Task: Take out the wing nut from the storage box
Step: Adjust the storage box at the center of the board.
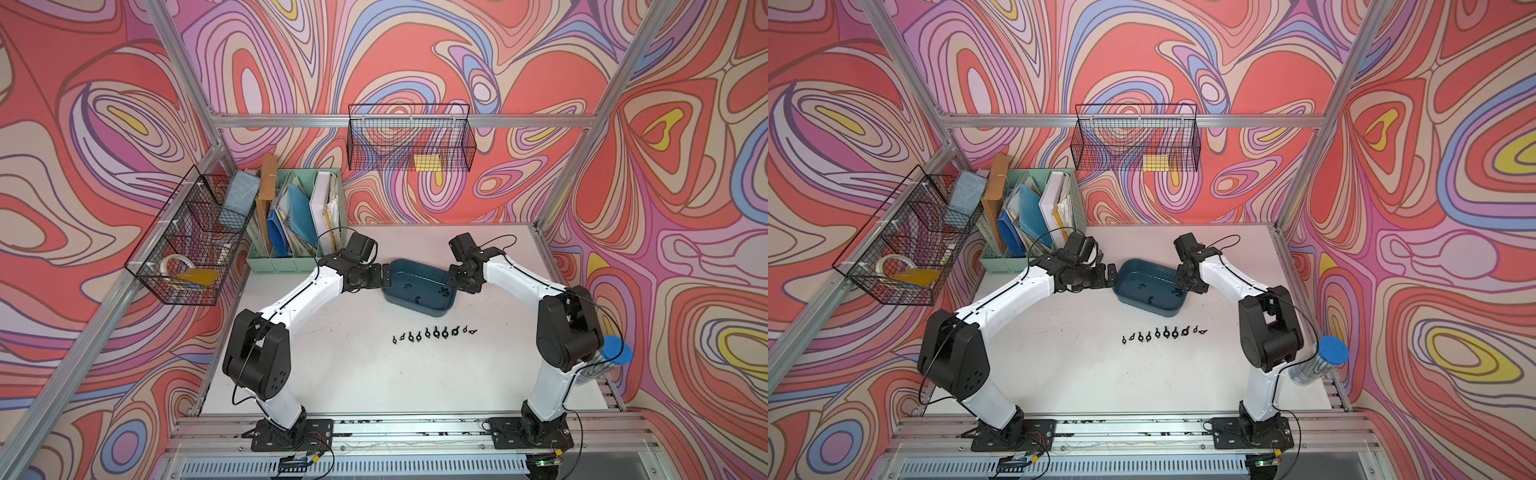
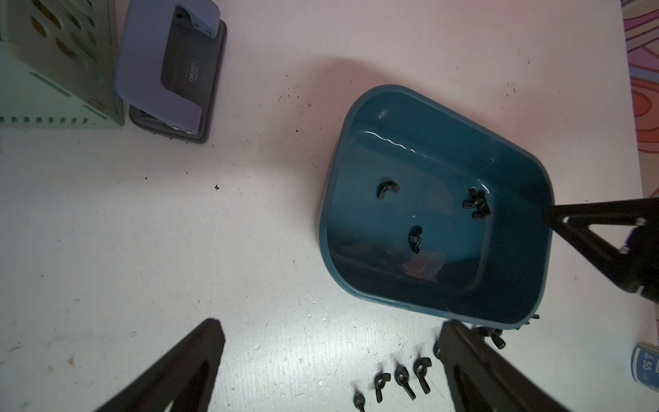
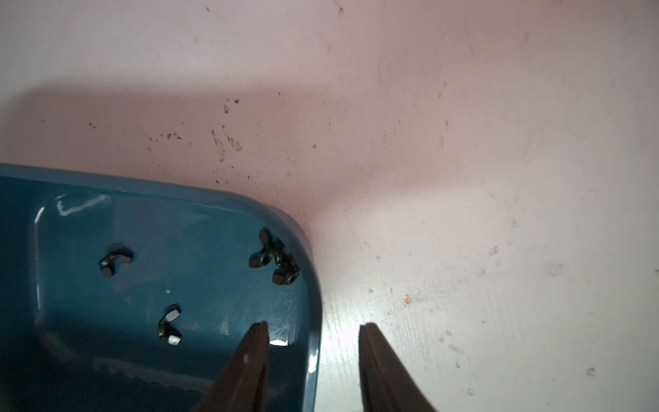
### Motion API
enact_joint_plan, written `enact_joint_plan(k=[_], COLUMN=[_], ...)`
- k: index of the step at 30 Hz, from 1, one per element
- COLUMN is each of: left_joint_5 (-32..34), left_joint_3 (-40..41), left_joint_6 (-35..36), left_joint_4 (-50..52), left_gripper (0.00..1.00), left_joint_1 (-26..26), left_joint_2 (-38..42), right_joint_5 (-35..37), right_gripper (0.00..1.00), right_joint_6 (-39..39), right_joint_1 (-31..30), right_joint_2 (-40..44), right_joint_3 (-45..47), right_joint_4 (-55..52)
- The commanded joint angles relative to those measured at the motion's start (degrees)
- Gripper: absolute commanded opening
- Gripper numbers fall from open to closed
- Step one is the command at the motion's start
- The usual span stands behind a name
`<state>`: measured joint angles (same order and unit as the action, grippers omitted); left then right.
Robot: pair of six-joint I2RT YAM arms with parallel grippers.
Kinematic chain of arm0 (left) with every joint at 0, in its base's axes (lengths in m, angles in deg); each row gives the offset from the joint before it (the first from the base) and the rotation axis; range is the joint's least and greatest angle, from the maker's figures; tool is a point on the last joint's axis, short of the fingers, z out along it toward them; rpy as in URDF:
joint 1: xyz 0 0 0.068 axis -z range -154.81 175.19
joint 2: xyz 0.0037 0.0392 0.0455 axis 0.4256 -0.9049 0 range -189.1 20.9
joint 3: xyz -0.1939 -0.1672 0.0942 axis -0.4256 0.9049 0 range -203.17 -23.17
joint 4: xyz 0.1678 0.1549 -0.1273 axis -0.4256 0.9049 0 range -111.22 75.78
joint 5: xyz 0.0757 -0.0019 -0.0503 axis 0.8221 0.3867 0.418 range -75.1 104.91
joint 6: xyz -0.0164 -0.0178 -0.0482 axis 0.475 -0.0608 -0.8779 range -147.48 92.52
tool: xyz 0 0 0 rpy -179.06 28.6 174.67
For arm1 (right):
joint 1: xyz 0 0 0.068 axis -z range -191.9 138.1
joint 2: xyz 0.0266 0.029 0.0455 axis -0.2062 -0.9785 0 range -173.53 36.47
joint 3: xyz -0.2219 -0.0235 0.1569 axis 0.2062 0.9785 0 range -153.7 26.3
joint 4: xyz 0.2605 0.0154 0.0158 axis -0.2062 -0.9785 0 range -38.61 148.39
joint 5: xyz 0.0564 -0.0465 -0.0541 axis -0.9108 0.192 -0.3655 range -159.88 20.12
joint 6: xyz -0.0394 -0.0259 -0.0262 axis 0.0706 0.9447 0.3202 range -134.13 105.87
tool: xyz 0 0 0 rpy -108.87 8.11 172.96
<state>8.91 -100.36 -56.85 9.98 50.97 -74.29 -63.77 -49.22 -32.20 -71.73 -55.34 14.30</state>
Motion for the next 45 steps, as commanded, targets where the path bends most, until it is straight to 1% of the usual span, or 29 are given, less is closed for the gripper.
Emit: enact_joint_plan(k=[1,2,3,7,10,13,16,20,25,27,29,35,36,38,40,45], left_joint_5=[1.0,1.1,1.4,2.2,2.7,2.7,2.4,1.2,-0.1,-0.5,-0.6,-0.6,-0.4,0.1,0.7,2.0], left_joint_3=[0.8,1.1,1.5,2.5,3.6,4.7,5.6,7.0,9.5,10.7,11.6,12.9,13.1,13.2,13.4,13.3], left_joint_6=[0.1,0.0,0.0,-0.1,-0.4,-0.7,-1.2,-1.9,-2.8,-3.2,-3.2,-3.2,-3.3,-3.6,-3.8,-4.1], left_joint_4=[1.6,1.6,1.8,2.2,2.0,1.4,0.9,-0.6,-2.8,-3.9,-4.5,-5.0,-5.0,-4.8,-4.7,-3.4], left_gripper=[0.99,0.99,0.99,0.99,0.99,0.99,0.99,0.99,0.99,0.99,0.99,0.99,0.99,0.99,0.99,0.99], left_joint_1=[-0.6,-0.6,-0.5,-0.5,-0.6,-0.6,-0.6,-0.6,-0.5,-0.5,-0.6,-0.6,-0.6,-0.5,-0.5,-0.6], left_joint_2=[3.7,4.2,4.8,6.7,8.1,9.2,10.1,11.6,13.6,14.5,15.1,16.3,16.5,17.0,17.6,18.7], right_joint_5=[-2.7,-3.1,-3.6,-5.3,-6.9,-8.8,-11.9,-20.1,-35.0,-39.9,-43.0,-47.4,-46.8,-41.3,-36.6,-25.8], right_gripper=[0.32,0.29,0.23,0.12,0.0,0.0,0.0,0.0,0.0,0.0,0.0,0.0,0.0,0.0,0.0,0.0], right_joint_6=[-3.1,-3.3,-3.7,-5.1,-5.7,-6.2,-5.8,-5.7,-5.8,-7.1,-9.1,-10.1,-9.8,-6.2,-3.5,0.9], right_joint_1=[-0.2,-0.2,-0.1,-0.1,-0.1,-0.1,0.6,3.2,5.8,5.7,5.7,5.8,5.8,5.7,5.7,4.4], right_joint_2=[-3.0,-3.5,-4.2,-6.0,-6.9,-7.2,-8.4,-9.4,-12.5,-11.7,-10.6,-9.9,-9.7,-10.5,-10.8,-10.1], right_joint_3=[-0.3,-0.5,-0.7,-2.4,-3.9,-5.6,-9.1,-13.3,-18.2,-17.3,-15.9,-15.7,-15.9,-19.0,-21.1,-21.5], right_joint_4=[0.9,1.1,1.2,0.0,-1.9,-3.9,-8.4,-13.4,-19.7,-18.3,-16.5,-16.3,-16.7,-21.3,-23.3,-20.0])
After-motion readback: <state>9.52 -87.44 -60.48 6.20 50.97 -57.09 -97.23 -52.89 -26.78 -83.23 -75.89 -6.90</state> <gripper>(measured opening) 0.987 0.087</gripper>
